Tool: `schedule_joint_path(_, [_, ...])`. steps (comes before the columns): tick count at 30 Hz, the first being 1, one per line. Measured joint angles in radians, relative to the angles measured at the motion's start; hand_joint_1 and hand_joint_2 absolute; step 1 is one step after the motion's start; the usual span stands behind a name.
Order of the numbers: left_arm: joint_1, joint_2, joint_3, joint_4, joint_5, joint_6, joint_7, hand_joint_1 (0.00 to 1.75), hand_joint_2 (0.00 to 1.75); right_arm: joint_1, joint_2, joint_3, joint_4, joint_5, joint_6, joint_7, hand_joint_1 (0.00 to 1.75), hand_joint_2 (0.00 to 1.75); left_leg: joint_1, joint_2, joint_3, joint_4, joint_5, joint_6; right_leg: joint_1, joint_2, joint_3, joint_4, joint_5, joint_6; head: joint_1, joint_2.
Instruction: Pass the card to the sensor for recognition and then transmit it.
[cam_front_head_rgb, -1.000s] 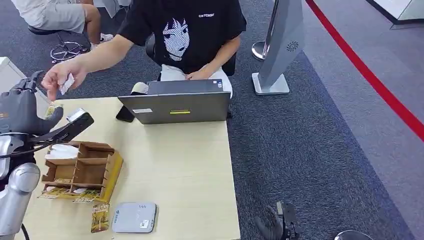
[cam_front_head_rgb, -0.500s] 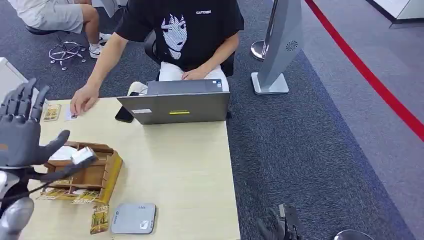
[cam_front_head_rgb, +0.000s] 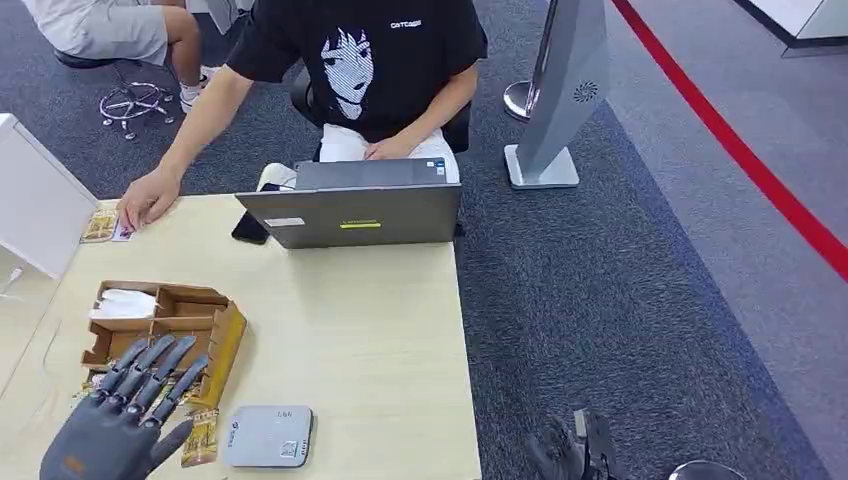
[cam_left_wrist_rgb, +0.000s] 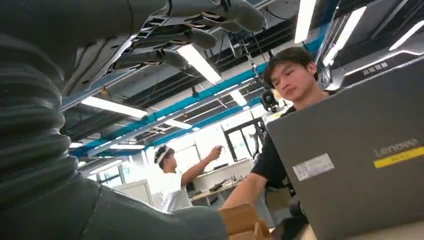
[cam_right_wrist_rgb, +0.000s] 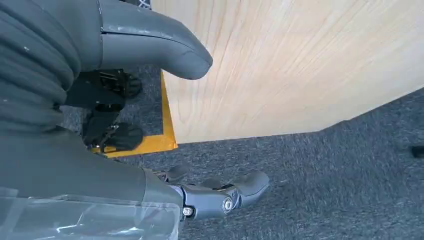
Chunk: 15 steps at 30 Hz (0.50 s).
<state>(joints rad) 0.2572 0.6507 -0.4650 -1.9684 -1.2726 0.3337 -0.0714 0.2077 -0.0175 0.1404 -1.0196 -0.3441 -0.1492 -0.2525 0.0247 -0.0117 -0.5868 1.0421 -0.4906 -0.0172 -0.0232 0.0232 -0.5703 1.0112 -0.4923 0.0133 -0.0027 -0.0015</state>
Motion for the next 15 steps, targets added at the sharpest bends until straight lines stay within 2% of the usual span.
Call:
schedule_joint_path(5, [0.014,0.018,-0.005,-0.011,0.014,0.000,0.019,0.00,1.75,0.004,0.000,-0.007,-0.009,0.001,0.002,0.000,0.00,1.75,0.000,0.000,0.000,0.000,0.000,0.000,0.000,0.000,0.000,0.000,0.000,0.000,0.000,0.000])
schedule_joint_path(11, [0.049,0.040,-0.005,-0.009,0.054,0.012,0.129,0.00,1.75,0.011,0.002,-0.023,-0.020,0.010,0.003,0.008,0.00,1.75,0.000,0.000,0.000,0.000,0.000,0.000,0.000,0.000,0.001,0.000,0.000,0.000,0.001,0.000])
schedule_joint_path(15, [0.063,0.043,0.032,0.033,0.118,0.023,0.150,0.00,1.75,0.016,0.003,-0.027,-0.033,0.027,0.005,0.015,0.00,1.75,0.000,0.000,0.000,0.000,0.000,0.000,0.000,0.000,0.000,0.000,0.000,0.000,0.001,0.000])
